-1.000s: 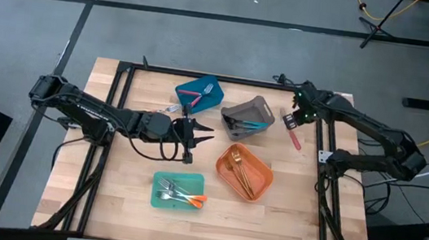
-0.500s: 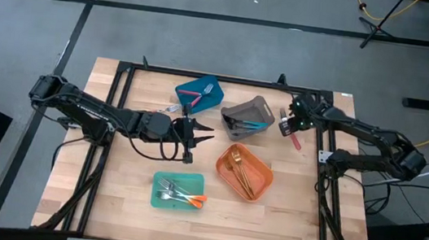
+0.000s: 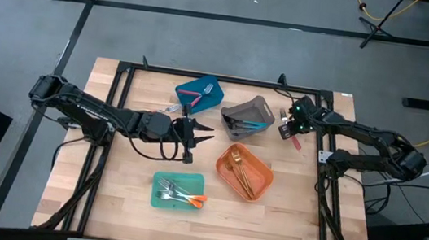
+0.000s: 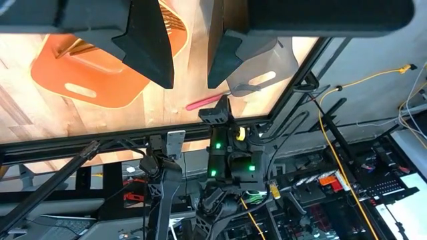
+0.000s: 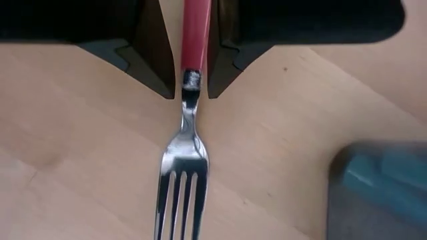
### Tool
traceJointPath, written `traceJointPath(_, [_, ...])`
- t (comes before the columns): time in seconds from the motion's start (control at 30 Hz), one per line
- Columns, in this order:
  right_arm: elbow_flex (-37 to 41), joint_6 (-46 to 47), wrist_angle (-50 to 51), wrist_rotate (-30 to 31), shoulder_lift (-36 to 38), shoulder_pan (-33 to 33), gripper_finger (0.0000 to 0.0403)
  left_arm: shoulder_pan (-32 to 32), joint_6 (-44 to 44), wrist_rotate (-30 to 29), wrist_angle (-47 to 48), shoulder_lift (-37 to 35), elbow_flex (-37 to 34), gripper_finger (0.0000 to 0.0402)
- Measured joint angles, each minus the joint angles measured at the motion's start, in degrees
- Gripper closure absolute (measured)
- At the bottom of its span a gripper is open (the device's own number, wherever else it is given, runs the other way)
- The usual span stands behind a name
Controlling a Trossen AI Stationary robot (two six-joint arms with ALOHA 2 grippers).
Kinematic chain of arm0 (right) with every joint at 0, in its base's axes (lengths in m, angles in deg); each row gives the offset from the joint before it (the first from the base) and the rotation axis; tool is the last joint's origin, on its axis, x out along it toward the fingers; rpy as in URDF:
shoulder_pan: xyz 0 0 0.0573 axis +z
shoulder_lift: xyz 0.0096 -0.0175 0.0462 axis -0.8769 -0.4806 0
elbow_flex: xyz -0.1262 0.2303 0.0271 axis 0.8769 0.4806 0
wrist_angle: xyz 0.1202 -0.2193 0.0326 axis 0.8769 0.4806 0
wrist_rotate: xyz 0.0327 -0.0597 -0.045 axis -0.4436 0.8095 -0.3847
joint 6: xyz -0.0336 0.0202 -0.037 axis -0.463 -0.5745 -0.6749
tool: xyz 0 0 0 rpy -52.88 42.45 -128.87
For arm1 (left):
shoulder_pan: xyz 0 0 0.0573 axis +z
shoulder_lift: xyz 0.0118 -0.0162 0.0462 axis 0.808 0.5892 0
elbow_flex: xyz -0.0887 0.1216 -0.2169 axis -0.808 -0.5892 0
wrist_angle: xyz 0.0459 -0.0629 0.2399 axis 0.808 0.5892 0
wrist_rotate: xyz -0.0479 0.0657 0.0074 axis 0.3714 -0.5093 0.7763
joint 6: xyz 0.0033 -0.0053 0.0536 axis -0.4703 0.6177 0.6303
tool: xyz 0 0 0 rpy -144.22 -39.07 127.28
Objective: Sort silverware by color (type)
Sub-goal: Put the pink fork into the top left blue bin
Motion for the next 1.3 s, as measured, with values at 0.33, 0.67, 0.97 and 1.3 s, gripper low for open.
traceJointPath(0.33, [0.00, -0.02, -0.69, -0.02, 0.00, 0.00, 0.0324, 0.00, 0.01, -0.01, -0.02, 0.00, 0.01, 0.0315])
traceJointPath(0.67, [0.00, -0.02, -0.62, 0.11, -0.04, 0.00, 0.0324, 0.00, 0.00, -0.01, 0.00, 0.00, -0.01, 0.0315])
traceJointPath(0.97, [-0.06, -0.05, -0.58, 0.16, -3.76, 0.00, 0.0324, 0.00, 0.00, 0.01, 0.00, 0.00, 0.01, 0.0315])
traceJointPath(1.3, [-0.33, -0.08, -1.26, 0.20, -7.17, 0.02, 0.0324, 0.00, 0.00, 0.01, 0.00, 0.00, 0.00, 0.0315])
